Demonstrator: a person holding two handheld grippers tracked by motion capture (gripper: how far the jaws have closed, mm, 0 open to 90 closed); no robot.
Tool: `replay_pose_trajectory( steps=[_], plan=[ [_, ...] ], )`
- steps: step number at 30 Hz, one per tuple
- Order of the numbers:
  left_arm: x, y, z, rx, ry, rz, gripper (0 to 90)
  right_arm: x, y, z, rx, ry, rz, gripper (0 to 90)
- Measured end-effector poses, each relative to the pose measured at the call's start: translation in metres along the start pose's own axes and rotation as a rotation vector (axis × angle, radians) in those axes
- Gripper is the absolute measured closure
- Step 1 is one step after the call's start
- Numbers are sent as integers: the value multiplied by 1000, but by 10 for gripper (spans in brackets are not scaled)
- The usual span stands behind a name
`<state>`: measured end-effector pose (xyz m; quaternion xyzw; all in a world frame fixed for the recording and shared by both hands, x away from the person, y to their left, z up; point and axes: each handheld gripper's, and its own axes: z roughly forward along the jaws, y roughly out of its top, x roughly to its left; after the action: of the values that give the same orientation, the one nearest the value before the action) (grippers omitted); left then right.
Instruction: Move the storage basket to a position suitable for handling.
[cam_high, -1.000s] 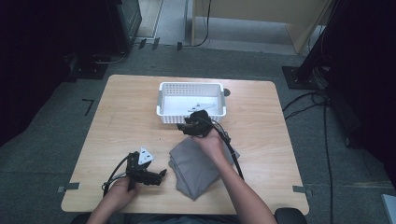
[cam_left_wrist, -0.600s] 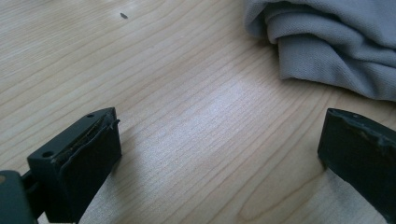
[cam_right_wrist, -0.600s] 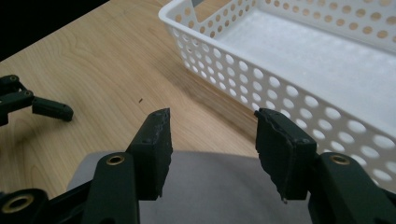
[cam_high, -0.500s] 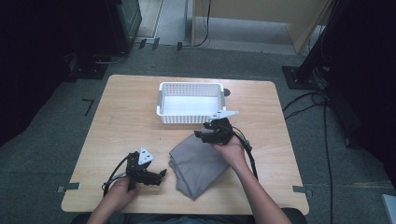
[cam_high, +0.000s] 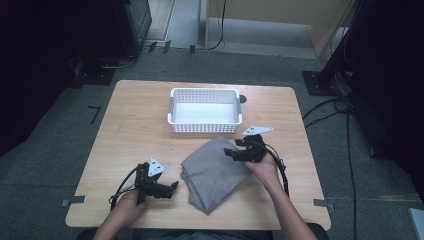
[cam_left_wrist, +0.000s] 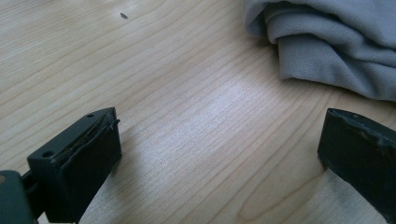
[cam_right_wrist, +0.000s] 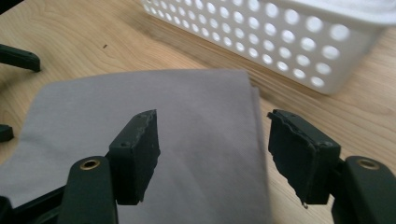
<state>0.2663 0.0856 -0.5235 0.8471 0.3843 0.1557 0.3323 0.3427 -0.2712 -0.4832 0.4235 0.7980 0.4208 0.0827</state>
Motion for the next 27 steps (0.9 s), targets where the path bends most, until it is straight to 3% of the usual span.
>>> replay_pose_trajectory(
  steps=[3,10,19,25,26,27],
  plan=[
    [0,0,0,0,0,0,0,-6,-6,-2,7,-24,10,292],
    [0,0,0,0,0,0,0,-17,-18,5,46,-12,42,269],
    [0,0,0,0,0,1,0,-13,-23,16,87,19,52,270],
    [0,0,0,0,0,0,0,-4,-24,18,107,39,-4,294],
    [0,0,0,0,0,0,0,3,-24,19,123,13,-57,304],
    [0,0,0,0,0,0,0,5,-24,19,126,0,-76,312]
  ],
)
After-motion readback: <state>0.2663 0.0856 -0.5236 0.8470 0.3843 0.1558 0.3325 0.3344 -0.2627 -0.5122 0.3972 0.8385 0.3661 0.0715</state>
